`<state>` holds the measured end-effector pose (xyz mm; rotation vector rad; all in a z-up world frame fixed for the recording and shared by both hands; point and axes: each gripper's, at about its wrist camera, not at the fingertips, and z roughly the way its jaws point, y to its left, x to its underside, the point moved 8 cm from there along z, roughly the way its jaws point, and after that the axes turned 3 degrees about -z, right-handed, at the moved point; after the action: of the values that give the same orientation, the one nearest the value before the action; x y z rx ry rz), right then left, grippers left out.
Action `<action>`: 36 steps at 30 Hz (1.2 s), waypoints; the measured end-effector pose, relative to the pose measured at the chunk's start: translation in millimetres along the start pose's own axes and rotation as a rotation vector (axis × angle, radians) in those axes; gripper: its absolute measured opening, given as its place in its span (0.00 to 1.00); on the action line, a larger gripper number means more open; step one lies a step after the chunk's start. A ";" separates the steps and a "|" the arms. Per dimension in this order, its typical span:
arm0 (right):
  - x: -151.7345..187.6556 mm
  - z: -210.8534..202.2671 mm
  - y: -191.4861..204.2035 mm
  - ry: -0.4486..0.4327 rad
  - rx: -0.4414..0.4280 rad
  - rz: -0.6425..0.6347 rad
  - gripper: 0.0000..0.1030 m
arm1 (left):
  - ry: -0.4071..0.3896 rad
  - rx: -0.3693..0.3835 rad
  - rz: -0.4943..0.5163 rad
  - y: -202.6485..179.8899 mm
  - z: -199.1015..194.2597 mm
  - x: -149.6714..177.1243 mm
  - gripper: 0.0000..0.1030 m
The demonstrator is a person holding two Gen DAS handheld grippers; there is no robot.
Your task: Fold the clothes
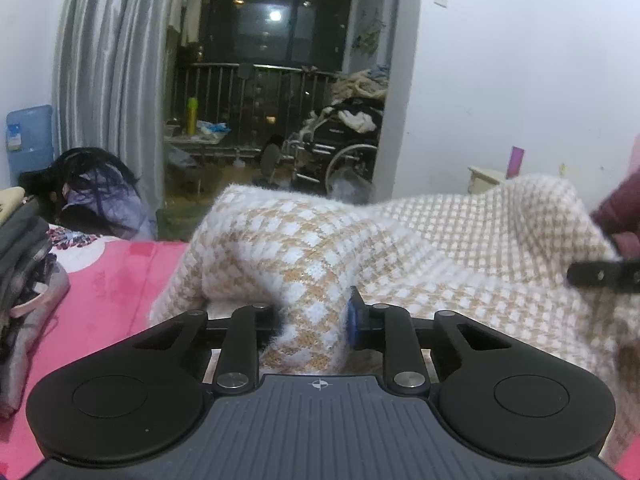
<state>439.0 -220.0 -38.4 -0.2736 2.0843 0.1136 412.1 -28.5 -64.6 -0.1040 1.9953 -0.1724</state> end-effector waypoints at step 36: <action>263.6 -315.6 58.2 0.072 -0.283 0.680 0.75 | 0.135 0.419 0.279 -21.1 -269.2 105.7 0.99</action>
<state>31.9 -263.2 -108.2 0.2800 2.1509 0.8175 123.2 -45.2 -45.2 0.4626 2.0402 -0.4201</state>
